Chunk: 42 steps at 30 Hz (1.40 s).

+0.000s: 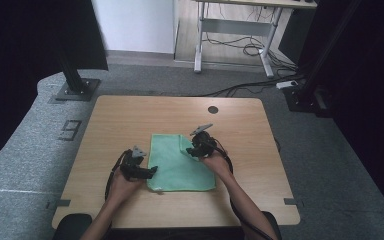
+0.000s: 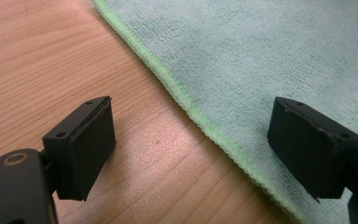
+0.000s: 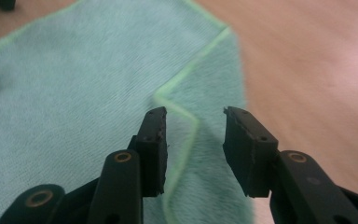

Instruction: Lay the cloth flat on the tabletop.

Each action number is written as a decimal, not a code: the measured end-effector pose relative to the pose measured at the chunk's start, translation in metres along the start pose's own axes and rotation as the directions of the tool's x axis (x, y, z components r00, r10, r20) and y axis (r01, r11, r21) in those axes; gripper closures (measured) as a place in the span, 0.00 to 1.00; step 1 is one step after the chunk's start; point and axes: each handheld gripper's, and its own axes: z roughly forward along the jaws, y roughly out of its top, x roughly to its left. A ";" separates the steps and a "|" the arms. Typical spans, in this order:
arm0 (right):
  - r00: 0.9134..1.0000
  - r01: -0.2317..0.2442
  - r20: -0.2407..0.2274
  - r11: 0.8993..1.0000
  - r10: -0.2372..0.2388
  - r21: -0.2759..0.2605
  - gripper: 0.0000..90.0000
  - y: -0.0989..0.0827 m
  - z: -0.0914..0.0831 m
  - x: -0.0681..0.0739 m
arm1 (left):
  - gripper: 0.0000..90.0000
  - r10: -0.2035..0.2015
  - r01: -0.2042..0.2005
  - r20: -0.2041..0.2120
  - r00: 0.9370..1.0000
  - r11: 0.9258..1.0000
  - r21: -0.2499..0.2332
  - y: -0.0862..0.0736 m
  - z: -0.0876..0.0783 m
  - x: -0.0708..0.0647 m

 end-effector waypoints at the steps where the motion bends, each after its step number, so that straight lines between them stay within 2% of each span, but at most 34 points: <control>1: 1.000 0.010 -0.010 1.000 -0.009 0.017 0.65 -0.003 0.008 0.004 | 0.16 -0.002 0.002 0.000 1.000 1.000 -0.001 0.000 0.000 0.000; 2: 1.000 0.013 -0.006 0.999 -0.013 0.031 0.68 -0.003 0.011 0.006 | 0.16 -0.001 0.001 0.000 1.000 1.000 -0.001 0.000 0.000 0.000; 4: 1.000 0.025 -0.012 0.999 -0.024 0.048 0.81 -0.004 0.015 0.008 | 0.16 0.000 0.000 0.000 1.000 1.000 -0.001 0.000 0.000 0.000; 6: 0.999 0.039 -0.009 0.998 -0.038 0.049 0.89 -0.002 0.013 0.011 | 0.16 -0.002 0.002 0.000 1.000 1.000 -0.002 0.000 0.000 0.000; 8: 0.998 0.059 0.021 0.997 -0.060 0.044 0.91 0.002 0.008 0.011 | 0.16 0.000 0.000 0.000 1.000 1.000 0.000 0.000 0.000 0.000; 10: 0.998 0.060 0.033 0.998 -0.061 0.035 0.91 0.004 0.004 0.009 | 0.16 0.000 0.000 0.000 1.000 1.000 0.000 0.000 0.000 0.000; 11: 0.996 0.042 0.075 0.999 -0.042 0.004 0.91 0.010 -0.006 -0.002 | 0.16 -0.001 0.001 0.000 1.000 1.000 -0.001 0.000 0.000 0.000; 12: 0.996 0.042 0.075 0.999 -0.042 0.004 0.91 0.010 -0.006 -0.002 | 0.16 -0.001 0.001 0.000 1.000 1.000 -0.001 0.000 0.000 0.000; 14: 0.993 0.034 0.114 0.999 -0.032 -0.013 0.91 0.013 -0.015 -0.014 | 0.16 -0.001 0.001 0.000 1.000 1.000 -0.001 0.000 0.000 0.000; 17: 0.988 -0.003 0.152 1.000 0.008 -0.031 0.90 0.013 -0.022 -0.034 | 0.16 -0.001 0.001 0.000 1.000 1.000 -0.001 0.000 0.000 0.000; 19: 0.982 -0.028 0.184 0.999 0.031 -0.017 0.85 0.011 -0.019 -0.051 | 0.16 0.000 0.000 -0.001 1.000 1.000 -0.001 0.000 0.000 0.000; 20: 0.982 -0.028 0.184 0.999 0.031 -0.017 0.85 0.011 -0.019 -0.051 | 0.16 -0.001 0.001 -0.001 1.000 1.000 -0.001 0.000 0.000 0.000; 23: 0.973 -0.065 0.223 0.998 0.061 0.010 0.74 0.003 -0.012 -0.067 | 0.16 0.000 0.000 0.000 1.000 1.000 -0.002 0.000 0.000 0.000; 26: 0.962 -0.097 0.257 0.995 0.089 0.021 0.62 -0.005 -0.010 -0.075 | 0.16 0.000 0.000 0.000 1.000 1.000 -0.002 0.000 0.000 0.000; 29: 0.964 -0.117 0.239 0.993 0.113 0.000 0.52 -0.012 -0.017 -0.073 | 0.16 0.005 -0.005 0.004 1.000 1.000 0.001 0.001 0.000 0.001; 33: 0.973 -0.104 0.206 0.994 0.108 -0.033 0.42 -0.022 -0.030 -0.057 | 0.16 -0.006 0.006 0.000 1.000 1.000 0.020 0.006 0.000 0.001; 36: 0.980 -0.097 0.171 0.994 0.103 -0.045 0.38 -0.033 -0.038 -0.042 | 0.16 0.008 -0.008 -0.005 1.000 1.000 0.024 0.009 -0.005 0.000; 40: 0.983 -0.108 0.148 0.993 0.113 -0.042 0.36 -0.054 -0.044 -0.023 | 0.16 0.016 -0.014 -0.028 0.999 0.998 0.057 0.005 -0.006 0.001; 42: 0.982 -0.106 0.153 0.994 0.109 -0.028 0.36 -0.065 -0.045 -0.016 | 0.16 0.001 0.000 -0.025 1.000 0.998 0.055 0.004 -0.005 0.003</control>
